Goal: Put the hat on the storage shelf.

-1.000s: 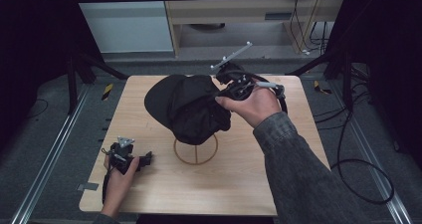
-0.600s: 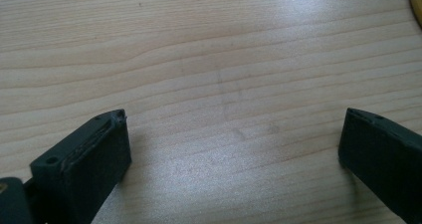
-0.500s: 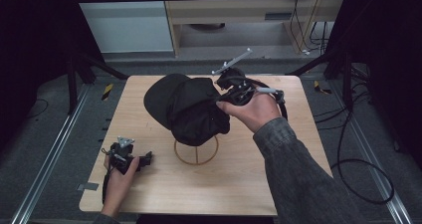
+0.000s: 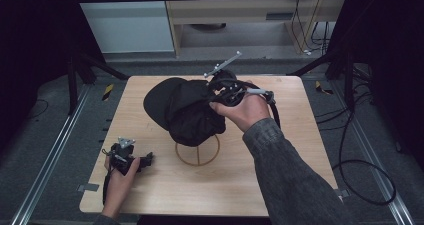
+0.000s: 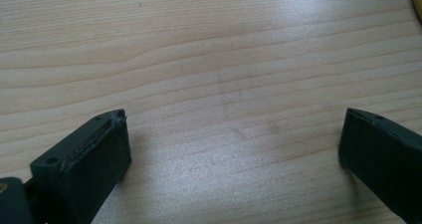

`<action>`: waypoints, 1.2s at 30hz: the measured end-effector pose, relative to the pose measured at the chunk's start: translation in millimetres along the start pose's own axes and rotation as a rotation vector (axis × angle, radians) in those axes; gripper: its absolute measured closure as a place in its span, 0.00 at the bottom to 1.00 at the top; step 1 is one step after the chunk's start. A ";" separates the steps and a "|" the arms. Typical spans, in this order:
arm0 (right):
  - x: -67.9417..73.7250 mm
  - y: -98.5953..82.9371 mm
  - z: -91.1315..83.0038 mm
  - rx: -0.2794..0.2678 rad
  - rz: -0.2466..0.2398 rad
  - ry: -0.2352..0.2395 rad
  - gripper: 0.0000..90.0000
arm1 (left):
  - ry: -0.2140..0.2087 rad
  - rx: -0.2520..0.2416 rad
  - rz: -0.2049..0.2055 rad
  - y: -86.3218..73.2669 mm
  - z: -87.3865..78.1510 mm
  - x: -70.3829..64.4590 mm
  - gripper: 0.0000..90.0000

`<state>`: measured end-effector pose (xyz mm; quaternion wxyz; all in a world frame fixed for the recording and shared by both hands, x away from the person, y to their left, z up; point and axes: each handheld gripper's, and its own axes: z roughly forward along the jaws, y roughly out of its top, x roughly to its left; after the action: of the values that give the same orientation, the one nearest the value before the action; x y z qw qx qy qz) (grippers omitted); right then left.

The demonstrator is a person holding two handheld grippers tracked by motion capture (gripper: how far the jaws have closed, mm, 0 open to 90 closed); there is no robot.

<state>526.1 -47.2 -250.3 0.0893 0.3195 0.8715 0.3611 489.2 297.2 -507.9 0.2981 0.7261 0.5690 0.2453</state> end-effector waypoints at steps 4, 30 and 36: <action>0.0 1.0 2.1 0.002 0.000 0.001 0.94 | 0.000 0.000 0.000 0.0 0.0 0.0 0.00; -0.5 3.9 0.3 -0.035 0.020 0.002 0.52 | 0.000 -0.001 -0.001 0.0 0.1 -0.1 0.00; -4.0 -3.9 -17.6 -0.058 0.032 -0.029 0.39 | 0.001 -0.001 -0.001 0.0 0.1 -0.1 0.00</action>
<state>520.4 -61.9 -240.6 0.1052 0.3359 0.8541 0.3830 489.3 297.1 -507.9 0.2987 0.7254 0.5694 0.2457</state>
